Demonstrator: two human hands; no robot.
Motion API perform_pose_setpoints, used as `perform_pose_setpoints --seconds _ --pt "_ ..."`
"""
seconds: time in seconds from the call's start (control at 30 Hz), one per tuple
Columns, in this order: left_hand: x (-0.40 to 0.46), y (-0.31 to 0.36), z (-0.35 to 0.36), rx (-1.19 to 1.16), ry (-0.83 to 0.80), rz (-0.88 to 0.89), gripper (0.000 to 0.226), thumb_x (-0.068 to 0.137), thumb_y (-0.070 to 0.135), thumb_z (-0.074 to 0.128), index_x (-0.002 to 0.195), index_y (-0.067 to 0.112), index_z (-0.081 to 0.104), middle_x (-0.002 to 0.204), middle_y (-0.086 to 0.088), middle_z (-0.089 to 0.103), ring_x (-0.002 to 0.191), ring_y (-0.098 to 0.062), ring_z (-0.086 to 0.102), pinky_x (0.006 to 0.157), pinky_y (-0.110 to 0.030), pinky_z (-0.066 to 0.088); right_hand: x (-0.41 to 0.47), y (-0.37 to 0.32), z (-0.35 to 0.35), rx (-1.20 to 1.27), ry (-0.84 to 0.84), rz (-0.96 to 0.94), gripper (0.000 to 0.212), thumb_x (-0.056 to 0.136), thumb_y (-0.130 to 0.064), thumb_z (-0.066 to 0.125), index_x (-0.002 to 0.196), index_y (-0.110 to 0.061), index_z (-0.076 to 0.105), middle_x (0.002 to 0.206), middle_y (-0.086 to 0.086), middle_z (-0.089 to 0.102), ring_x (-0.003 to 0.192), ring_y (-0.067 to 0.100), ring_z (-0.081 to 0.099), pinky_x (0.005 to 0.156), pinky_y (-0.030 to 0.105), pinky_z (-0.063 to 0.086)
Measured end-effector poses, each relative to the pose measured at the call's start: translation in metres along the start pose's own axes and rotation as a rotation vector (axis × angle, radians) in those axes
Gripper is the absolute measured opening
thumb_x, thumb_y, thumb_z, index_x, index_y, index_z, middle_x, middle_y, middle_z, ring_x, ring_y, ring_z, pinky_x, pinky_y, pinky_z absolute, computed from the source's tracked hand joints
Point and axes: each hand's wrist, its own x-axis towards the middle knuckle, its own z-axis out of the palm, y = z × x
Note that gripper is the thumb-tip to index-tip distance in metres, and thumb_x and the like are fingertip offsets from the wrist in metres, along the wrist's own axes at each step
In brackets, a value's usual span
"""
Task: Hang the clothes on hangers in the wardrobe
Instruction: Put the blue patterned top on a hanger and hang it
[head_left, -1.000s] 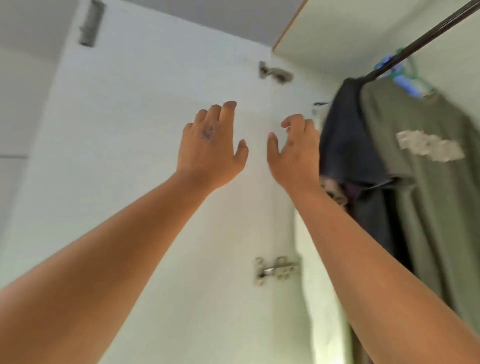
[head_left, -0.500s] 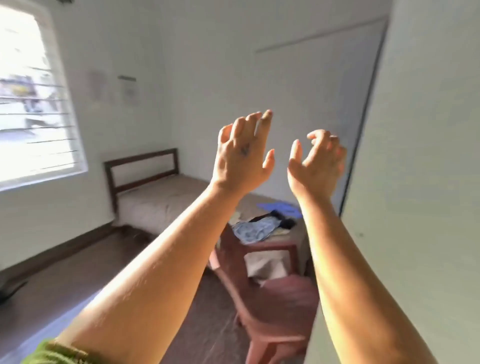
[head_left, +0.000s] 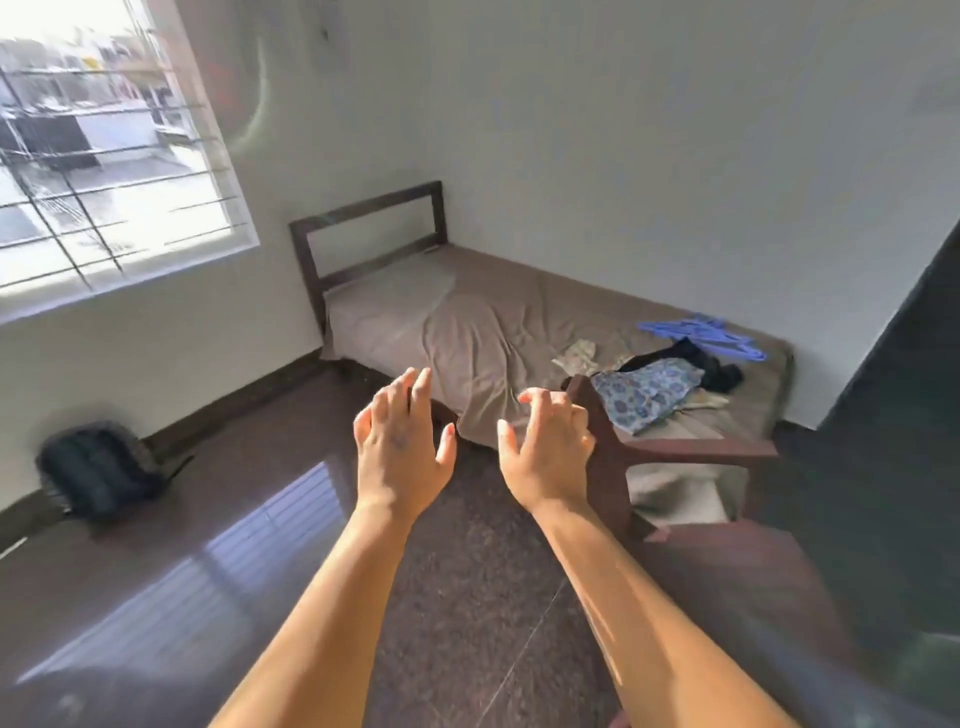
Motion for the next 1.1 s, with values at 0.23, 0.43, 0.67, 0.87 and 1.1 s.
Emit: perform_pose_setpoints --seconds 0.23,0.43,0.67,0.87,1.1 --pt "0.096 -0.022 0.098 -0.041 -0.218 0.018 0.073 0.082 0.037 0.068 0.144 0.014 0.038 0.145 -0.008 0.041 0.133 -0.027 0.037 0.106 -0.046 0.032 0.117 0.008 0.1 0.104 -0.265 0.096 0.034 0.084 -0.033 0.061 0.113 -0.021 0.05 0.119 0.004 0.052 0.111 0.028 0.047 0.092 0.043 0.036" --pt "0.164 -0.062 0.19 -0.028 -0.305 0.029 0.071 0.083 0.039 0.066 0.143 0.012 0.039 0.141 -0.008 0.045 0.13 -0.028 0.04 0.101 -0.048 0.038 0.192 0.031 0.197 0.167 -0.366 0.156 0.033 0.084 -0.031 0.064 0.112 -0.019 0.051 0.117 0.006 0.049 0.112 0.027 0.044 0.094 0.045 0.043" --pt "0.309 -0.066 0.34 -0.104 -0.496 0.145 0.063 0.086 0.037 0.062 0.139 0.01 0.042 0.131 -0.01 0.051 0.12 -0.034 0.048 0.091 -0.048 0.044 0.32 0.099 0.316 0.008 -0.507 0.387 0.029 0.09 -0.026 0.06 0.116 -0.017 0.051 0.127 0.009 0.045 0.117 0.026 0.044 0.097 0.04 0.044" --pt "0.382 -0.019 0.465 -0.16 -0.705 0.347 0.066 0.093 0.038 0.051 0.149 0.013 0.027 0.142 -0.007 0.04 0.132 -0.029 0.035 0.104 -0.044 0.036 0.33 0.207 0.352 -0.288 -0.559 0.802 0.035 0.095 -0.01 0.043 0.129 -0.017 0.048 0.133 0.007 0.044 0.12 0.027 0.042 0.095 0.038 0.038" --pt "0.391 0.064 0.581 -0.181 -1.003 0.511 0.067 0.094 0.031 0.043 0.153 0.015 0.014 0.151 -0.007 0.031 0.137 -0.027 0.028 0.11 -0.042 0.029 0.334 0.233 0.371 -0.392 -0.624 0.844 0.053 0.091 -0.011 0.053 0.141 -0.015 0.035 0.14 0.007 0.035 0.128 0.025 0.036 0.096 0.036 0.04"
